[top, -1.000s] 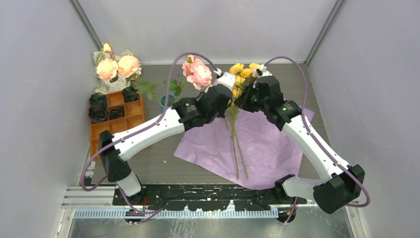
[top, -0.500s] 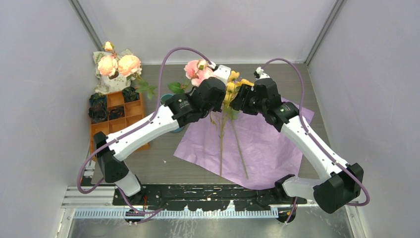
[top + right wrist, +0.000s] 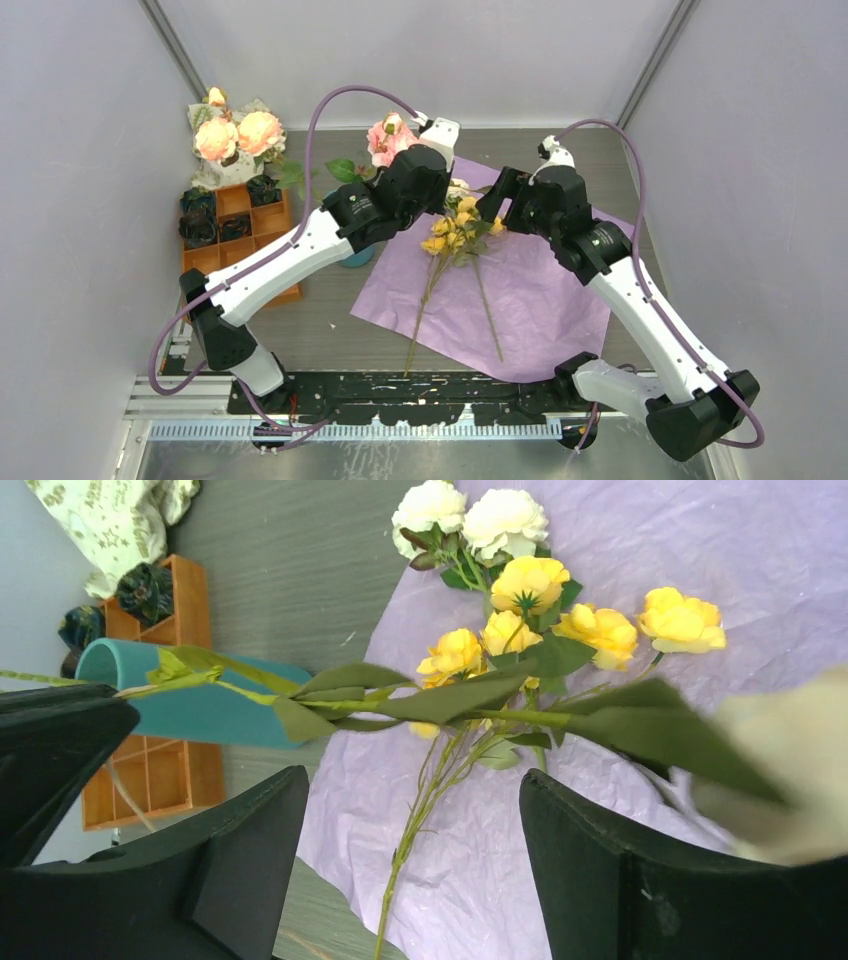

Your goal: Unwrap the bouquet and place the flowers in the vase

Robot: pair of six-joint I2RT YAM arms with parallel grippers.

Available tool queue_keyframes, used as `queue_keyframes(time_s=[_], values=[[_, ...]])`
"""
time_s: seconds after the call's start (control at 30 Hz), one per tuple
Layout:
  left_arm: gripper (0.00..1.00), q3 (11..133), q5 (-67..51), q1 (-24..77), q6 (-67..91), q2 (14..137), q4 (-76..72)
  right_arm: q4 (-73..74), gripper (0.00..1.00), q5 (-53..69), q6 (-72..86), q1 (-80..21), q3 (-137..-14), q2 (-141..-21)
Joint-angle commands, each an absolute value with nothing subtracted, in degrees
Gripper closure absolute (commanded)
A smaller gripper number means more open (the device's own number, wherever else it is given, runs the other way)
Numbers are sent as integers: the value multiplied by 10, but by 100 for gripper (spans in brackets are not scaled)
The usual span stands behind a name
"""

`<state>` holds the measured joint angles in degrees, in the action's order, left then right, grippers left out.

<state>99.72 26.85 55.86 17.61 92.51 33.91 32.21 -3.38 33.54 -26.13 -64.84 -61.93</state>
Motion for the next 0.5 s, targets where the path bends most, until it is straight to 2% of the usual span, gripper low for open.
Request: queue_keyframes(time_s=[0.0, 0.47], values=[[100, 1020, 252, 557, 183, 891, 302, 319, 18, -66, 333, -261, -654, -598], [100, 1070, 176, 560, 131, 766, 235, 314, 18, -120, 344, -261, -641, -552]])
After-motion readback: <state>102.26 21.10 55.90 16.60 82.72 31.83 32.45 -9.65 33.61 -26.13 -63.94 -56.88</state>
